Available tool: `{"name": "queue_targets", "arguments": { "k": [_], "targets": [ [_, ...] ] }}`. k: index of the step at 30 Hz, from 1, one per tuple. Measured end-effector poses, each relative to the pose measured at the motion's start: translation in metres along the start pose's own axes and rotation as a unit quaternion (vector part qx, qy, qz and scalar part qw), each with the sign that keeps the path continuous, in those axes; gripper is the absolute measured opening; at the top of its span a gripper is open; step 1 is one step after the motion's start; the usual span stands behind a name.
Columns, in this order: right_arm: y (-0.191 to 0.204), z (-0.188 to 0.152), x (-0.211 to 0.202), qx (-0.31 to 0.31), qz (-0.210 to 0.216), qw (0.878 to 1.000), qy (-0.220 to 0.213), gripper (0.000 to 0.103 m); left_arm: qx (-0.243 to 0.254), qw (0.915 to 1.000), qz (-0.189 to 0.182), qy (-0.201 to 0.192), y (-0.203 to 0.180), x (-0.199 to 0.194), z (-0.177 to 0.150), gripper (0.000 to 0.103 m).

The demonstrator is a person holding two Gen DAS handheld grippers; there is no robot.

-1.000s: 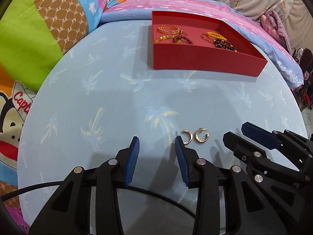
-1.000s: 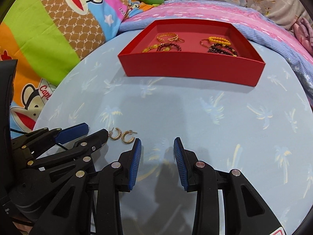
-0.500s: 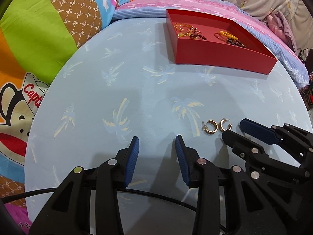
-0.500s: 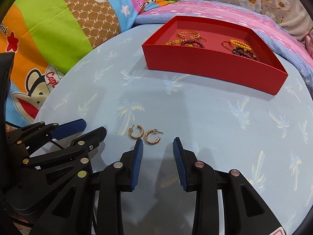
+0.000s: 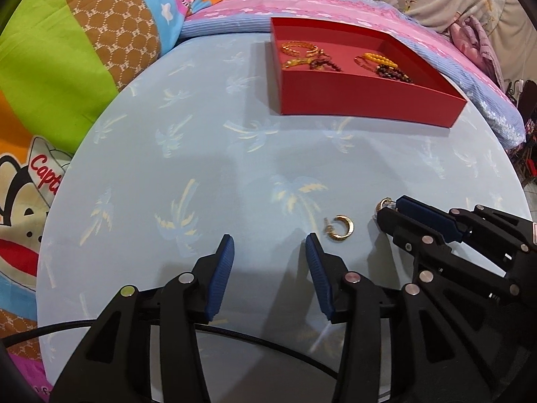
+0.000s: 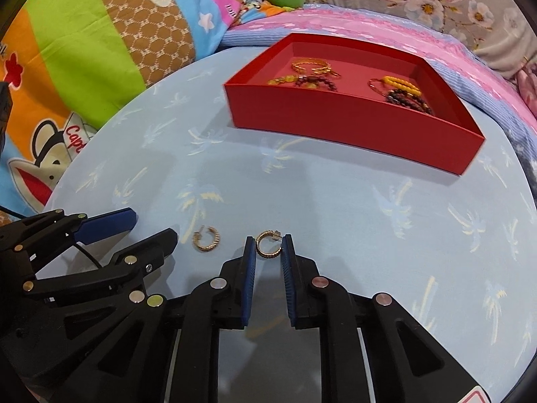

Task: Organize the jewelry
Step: 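Grasp one gold hoop earring with the right tool, then grasp the other hoop earring with the left tool while the right tool holds its earring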

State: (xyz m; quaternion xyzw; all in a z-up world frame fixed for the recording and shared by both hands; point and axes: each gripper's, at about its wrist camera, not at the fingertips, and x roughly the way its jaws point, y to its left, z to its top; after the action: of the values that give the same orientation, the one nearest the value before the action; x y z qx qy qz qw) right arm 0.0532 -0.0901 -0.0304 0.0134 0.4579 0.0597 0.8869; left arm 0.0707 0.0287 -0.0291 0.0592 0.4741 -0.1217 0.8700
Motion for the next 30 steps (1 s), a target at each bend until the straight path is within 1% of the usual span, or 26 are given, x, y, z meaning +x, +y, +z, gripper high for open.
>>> {"name": "queue_targets", "arguments": {
  "k": [6,12,14,17,19,20,21,30],
  "targets": [
    [-0.024,-0.003,-0.009,0.029,-0.011,1.0,-0.002,0.015,0.021,0.9996,-0.017,-0.001,-0.023,0.003,0.002,0.046],
    [-0.037,-0.005,-0.013,0.045,-0.014,0.999,-0.005,0.015,0.035,0.9992,-0.018,-0.004,-0.036,0.008,0.008,0.044],
    [-0.039,-0.006,-0.014,0.048,-0.015,0.999,-0.006,0.015,0.04,0.999,-0.018,-0.006,-0.039,0.009,0.009,0.042],
    [-0.04,-0.007,-0.014,0.05,-0.015,0.999,-0.006,0.015,0.046,0.9987,-0.021,-0.008,-0.042,0.009,0.009,0.034],
    [-0.041,-0.007,-0.015,0.052,-0.015,0.999,-0.006,0.015,0.048,0.9985,-0.025,-0.008,-0.043,0.009,0.01,0.026],
    [-0.041,-0.007,-0.015,0.052,-0.015,0.999,-0.007,0.015,0.048,0.9985,-0.026,-0.008,-0.043,0.009,0.01,0.024],
    [-0.041,-0.006,-0.015,0.052,-0.015,0.999,-0.007,0.015,0.048,0.9985,-0.027,-0.009,-0.043,0.009,0.01,0.019],
    [-0.043,-0.006,-0.023,0.053,-0.017,0.998,-0.014,0.015,0.044,0.9983,-0.038,-0.003,-0.043,0.007,0.011,0.018]
  ]
}}
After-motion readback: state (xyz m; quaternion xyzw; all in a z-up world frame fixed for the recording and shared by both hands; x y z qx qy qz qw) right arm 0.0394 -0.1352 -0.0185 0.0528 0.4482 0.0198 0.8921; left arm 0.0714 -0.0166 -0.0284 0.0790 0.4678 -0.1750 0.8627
